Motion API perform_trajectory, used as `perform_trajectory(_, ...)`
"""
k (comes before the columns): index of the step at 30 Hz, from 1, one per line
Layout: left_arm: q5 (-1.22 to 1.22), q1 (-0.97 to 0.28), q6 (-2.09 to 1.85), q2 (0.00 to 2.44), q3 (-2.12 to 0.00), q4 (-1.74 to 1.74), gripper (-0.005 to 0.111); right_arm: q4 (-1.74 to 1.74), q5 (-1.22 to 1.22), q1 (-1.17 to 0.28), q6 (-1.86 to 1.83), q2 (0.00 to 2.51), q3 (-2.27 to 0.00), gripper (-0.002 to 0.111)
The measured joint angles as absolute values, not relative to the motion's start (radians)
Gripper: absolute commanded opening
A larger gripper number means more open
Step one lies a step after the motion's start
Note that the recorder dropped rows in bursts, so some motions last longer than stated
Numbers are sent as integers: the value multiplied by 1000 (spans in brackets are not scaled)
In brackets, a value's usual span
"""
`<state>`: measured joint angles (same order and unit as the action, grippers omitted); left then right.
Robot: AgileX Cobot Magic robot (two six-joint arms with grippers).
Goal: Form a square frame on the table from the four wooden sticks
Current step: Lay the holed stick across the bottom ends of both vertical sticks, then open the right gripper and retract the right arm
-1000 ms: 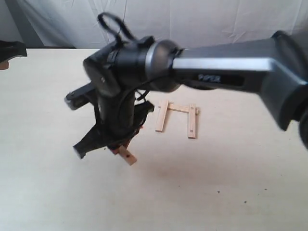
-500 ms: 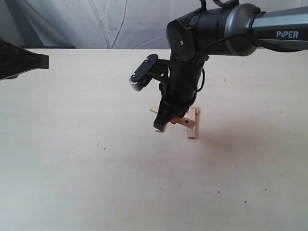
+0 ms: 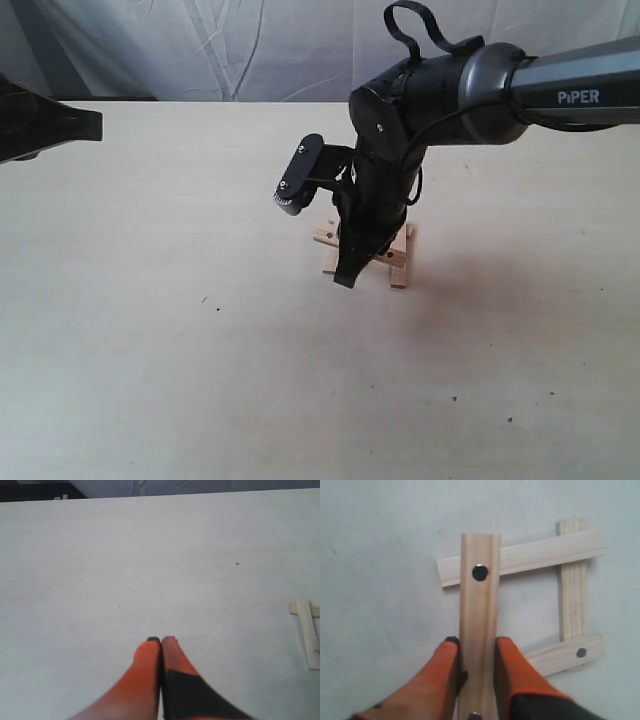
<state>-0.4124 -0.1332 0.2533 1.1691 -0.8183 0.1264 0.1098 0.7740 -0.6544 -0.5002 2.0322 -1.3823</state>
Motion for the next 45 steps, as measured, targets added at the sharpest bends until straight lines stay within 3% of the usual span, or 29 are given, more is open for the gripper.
perform_trajectory(15, -404, -133, 253, 1169, -818, 126, 0, 103, 759, -654, -522, 2089, -1382, 1)
perform_trajectory(17, -404, -133, 253, 1169, -818, 126, 0, 103, 749, -654, -522, 2089, -1382, 10)
perform_trajectory(21, -399, -133, 253, 1169, -818, 126, 0, 103, 744, -654, -507, 2089, -1382, 41)
perform_trajectory(24, -393, -133, 253, 1169, -818, 126, 0, 103, 740, -654, -488, 2089, -1382, 50)
perform_trajectory(29, -386, -133, 253, 1169, -818, 119, 0, 103, 740, -654, -362, 2070, -1382, 43)
perform_trajectory(35, -389, -140, 249, 1169, -818, 109, 0, 85, 785, -639, -168, 1949, -1382, 0)
perform_trajectory(45, -415, -227, 204, 1169, -792, 103, 0, 8, 687, -596, -31, 1757, -1155, 0)
